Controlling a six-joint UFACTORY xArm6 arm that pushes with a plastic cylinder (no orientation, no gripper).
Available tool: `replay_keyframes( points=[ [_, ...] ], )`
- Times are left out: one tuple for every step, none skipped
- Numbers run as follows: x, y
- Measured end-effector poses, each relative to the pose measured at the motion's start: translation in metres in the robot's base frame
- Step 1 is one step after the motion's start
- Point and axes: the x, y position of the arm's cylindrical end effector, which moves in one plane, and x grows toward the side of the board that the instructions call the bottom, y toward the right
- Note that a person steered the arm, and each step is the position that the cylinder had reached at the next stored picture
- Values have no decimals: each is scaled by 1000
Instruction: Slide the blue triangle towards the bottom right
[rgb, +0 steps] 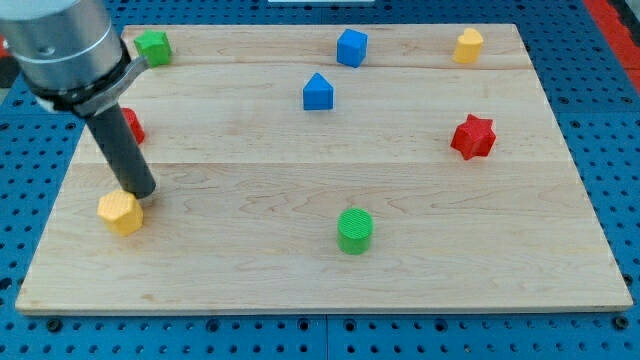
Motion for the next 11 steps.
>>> replay_keyframes(
  points=[
    [4,3],
    [-36,51],
    [-91,52],
    [-148,62],
    [-182,122],
    [-181,168],
    [-158,193],
    [-174,209],
    [-190,224],
    [-160,235],
    [-138,251]
  ],
)
